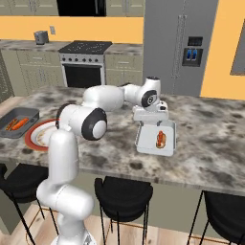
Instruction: Place one cooked food and one vegetable from the large plate to each tupperware container.
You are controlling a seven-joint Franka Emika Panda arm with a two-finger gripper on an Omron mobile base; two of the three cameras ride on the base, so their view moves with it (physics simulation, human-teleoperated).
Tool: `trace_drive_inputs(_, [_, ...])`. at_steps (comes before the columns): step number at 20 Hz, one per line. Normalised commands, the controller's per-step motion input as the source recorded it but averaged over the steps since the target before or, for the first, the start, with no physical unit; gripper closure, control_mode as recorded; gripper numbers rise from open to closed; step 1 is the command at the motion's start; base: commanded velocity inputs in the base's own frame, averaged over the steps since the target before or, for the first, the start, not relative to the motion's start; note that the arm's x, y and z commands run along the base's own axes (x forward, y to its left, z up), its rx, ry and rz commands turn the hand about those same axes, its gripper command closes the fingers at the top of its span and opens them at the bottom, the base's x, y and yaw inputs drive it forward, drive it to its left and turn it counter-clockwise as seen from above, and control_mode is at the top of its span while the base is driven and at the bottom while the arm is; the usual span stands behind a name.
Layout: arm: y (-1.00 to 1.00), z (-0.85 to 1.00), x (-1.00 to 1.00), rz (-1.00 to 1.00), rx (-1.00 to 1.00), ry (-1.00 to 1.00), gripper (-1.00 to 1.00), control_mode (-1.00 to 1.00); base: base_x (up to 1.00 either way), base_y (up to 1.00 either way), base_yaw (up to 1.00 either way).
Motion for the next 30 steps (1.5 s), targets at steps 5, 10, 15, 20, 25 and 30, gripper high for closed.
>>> trace_drive_inputs(5, [1.00,0.62,-0.70,0.12,0.00,0.00,-1.00,-1.00,0.00,0.00,0.00])
trace_drive_inputs(10, [1.00,0.18,-0.54,0.31,0.04,-0.02,-1.00,-1.00,0.00,0.00,0.00])
trace_drive_inputs(15, [1.00,0.13,-0.14,0.30,0.05,-0.07,-1.00,-1.00,0.00,0.00,0.00])
trace_drive_inputs(20, [1.00,-0.06,0.00,0.17,-0.12,0.05,-1.00,-1.00,0.00,0.00,0.00])
trace_drive_inputs(25, [1.00,-0.06,0.08,-0.03,-0.07,0.01,-1.00,-1.00,0.00,0.00,0.00])
trace_drive_inputs(30, [1.00,-0.09,0.08,-0.20,0.00,0.04,-1.00,-1.00,0.00,0.00,0.00])
